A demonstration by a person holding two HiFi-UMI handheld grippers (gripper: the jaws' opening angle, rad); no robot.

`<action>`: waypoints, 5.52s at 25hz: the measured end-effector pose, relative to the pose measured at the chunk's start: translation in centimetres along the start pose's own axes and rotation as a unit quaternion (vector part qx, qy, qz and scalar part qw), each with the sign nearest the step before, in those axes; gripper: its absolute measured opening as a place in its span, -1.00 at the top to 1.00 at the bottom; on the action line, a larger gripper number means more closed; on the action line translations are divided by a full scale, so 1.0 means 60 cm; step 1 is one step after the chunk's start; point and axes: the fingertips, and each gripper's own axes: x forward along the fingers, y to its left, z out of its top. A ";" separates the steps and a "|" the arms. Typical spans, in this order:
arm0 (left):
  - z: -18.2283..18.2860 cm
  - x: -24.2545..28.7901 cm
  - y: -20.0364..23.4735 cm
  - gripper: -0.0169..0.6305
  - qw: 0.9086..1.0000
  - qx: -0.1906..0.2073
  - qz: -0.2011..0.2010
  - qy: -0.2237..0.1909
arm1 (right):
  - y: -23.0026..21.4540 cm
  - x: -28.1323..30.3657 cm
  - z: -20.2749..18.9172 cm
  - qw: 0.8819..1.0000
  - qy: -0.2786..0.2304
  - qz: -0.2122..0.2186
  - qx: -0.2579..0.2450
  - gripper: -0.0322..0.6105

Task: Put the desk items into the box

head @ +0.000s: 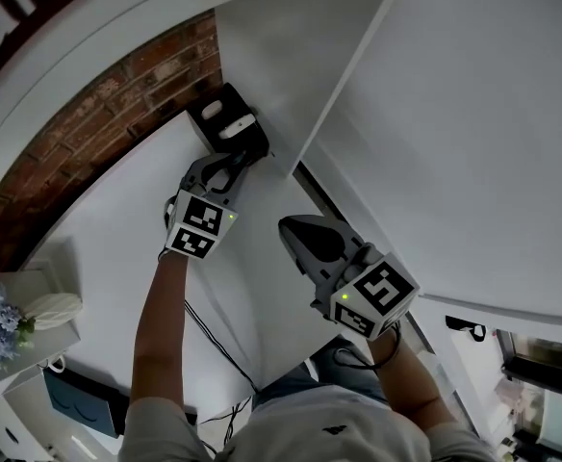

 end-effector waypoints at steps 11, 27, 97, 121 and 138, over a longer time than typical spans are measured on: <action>-0.016 0.031 0.002 0.67 0.998 0.044 0.023 0.024 | -0.012 0.000 -0.009 1.000 0.007 -0.012 0.006 0.87; -0.007 0.049 0.012 0.72 0.998 0.036 0.052 0.017 | -0.016 -0.003 -0.008 1.000 0.004 -0.019 0.013 0.87; 0.137 -0.562 -0.294 0.73 0.874 -0.138 0.447 -0.130 | 0.317 -0.137 -0.021 0.925 0.003 0.365 -0.103 0.87; -0.005 -0.907 -0.422 0.73 0.768 -0.188 0.605 -0.086 | 0.687 -0.170 -0.131 0.835 0.068 0.528 -0.137 0.87; -0.077 -1.075 -0.521 0.73 0.730 -0.205 0.647 -0.082 | 0.878 -0.225 -0.210 0.799 0.086 0.575 -0.156 0.87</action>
